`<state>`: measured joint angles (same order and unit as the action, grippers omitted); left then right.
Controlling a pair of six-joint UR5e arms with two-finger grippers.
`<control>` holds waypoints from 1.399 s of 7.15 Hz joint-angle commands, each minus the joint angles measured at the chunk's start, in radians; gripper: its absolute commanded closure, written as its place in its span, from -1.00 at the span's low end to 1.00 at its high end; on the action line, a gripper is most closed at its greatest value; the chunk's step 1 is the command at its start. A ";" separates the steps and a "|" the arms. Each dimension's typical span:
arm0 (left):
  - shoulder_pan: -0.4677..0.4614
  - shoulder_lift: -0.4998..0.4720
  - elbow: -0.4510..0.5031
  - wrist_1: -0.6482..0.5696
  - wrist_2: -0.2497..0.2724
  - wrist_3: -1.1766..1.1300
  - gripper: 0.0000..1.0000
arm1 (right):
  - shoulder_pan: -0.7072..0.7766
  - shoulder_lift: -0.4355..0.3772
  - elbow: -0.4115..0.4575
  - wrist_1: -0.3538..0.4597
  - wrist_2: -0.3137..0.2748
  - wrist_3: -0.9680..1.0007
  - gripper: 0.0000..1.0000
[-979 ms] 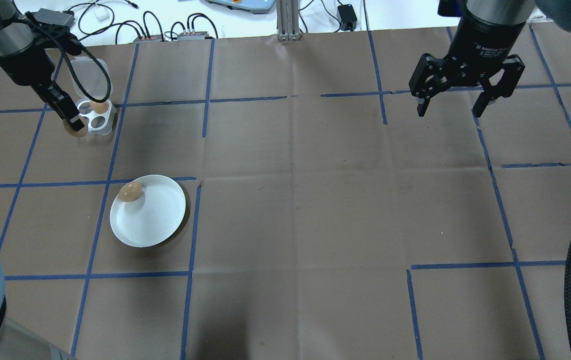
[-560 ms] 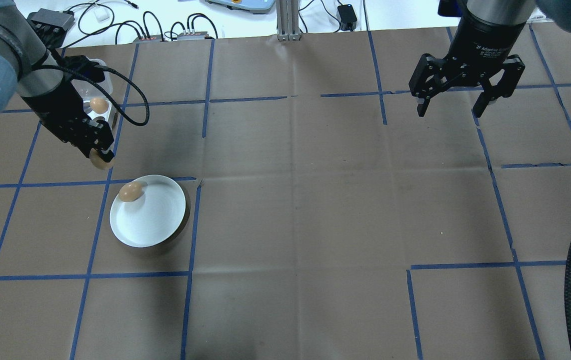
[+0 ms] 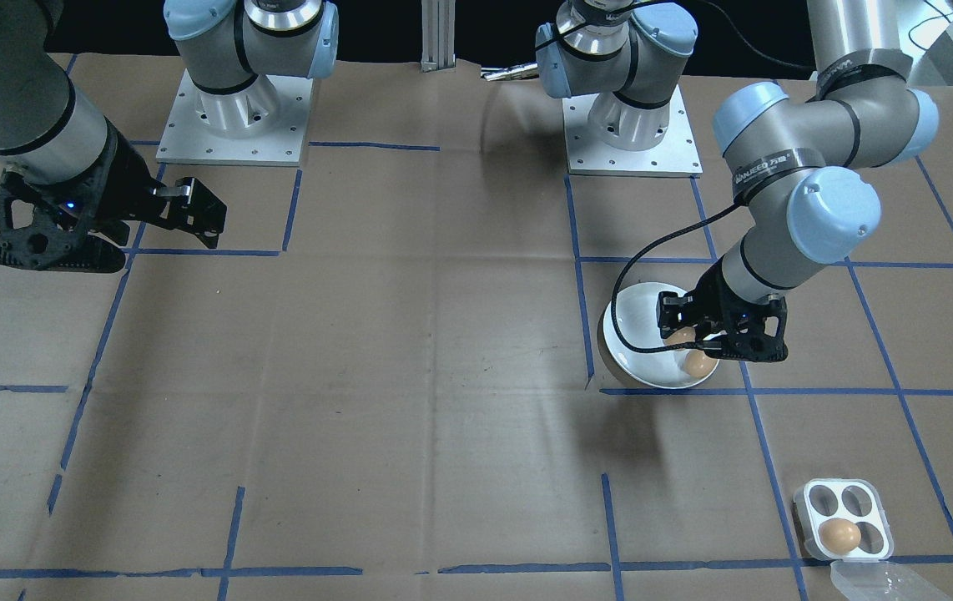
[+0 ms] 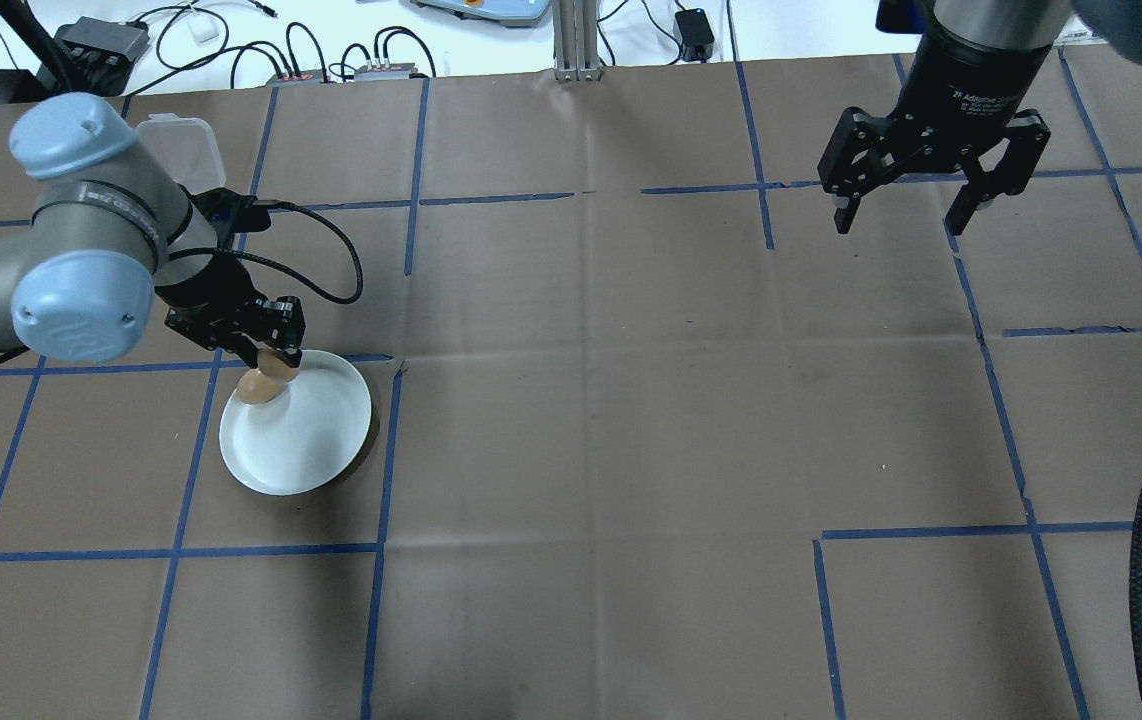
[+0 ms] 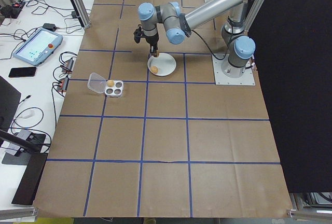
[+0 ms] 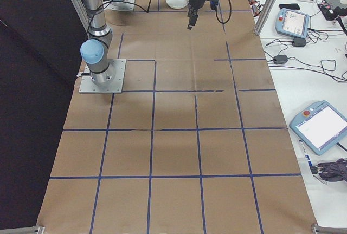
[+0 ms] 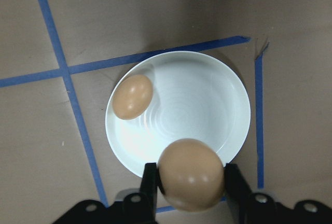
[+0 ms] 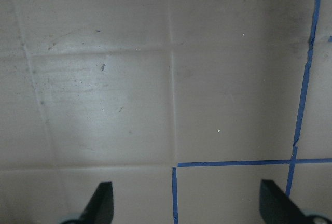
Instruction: Place egg on plate
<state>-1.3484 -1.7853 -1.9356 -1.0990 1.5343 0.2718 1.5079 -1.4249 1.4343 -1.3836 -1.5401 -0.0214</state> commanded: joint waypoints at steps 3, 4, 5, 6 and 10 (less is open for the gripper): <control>-0.014 -0.040 -0.057 0.105 -0.003 -0.022 -0.35 | 0.000 0.000 0.000 0.000 0.000 0.000 -1.00; -0.014 -0.033 -0.065 0.105 0.000 -0.022 -0.99 | 0.000 0.000 0.000 0.000 0.000 0.000 -1.00; -0.014 -0.022 -0.059 0.105 0.007 -0.022 -1.00 | 0.000 0.000 0.000 0.000 0.000 0.000 -1.00; -0.012 -0.013 -0.046 0.102 0.009 -0.020 -1.00 | 0.000 0.000 0.000 0.000 0.000 0.000 -1.00; 0.005 0.038 0.166 -0.025 0.017 -0.022 -1.00 | 0.000 0.000 0.000 0.000 0.000 0.000 -1.00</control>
<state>-1.3506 -1.7676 -1.8369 -1.0552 1.5494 0.2501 1.5079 -1.4251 1.4343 -1.3836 -1.5401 -0.0215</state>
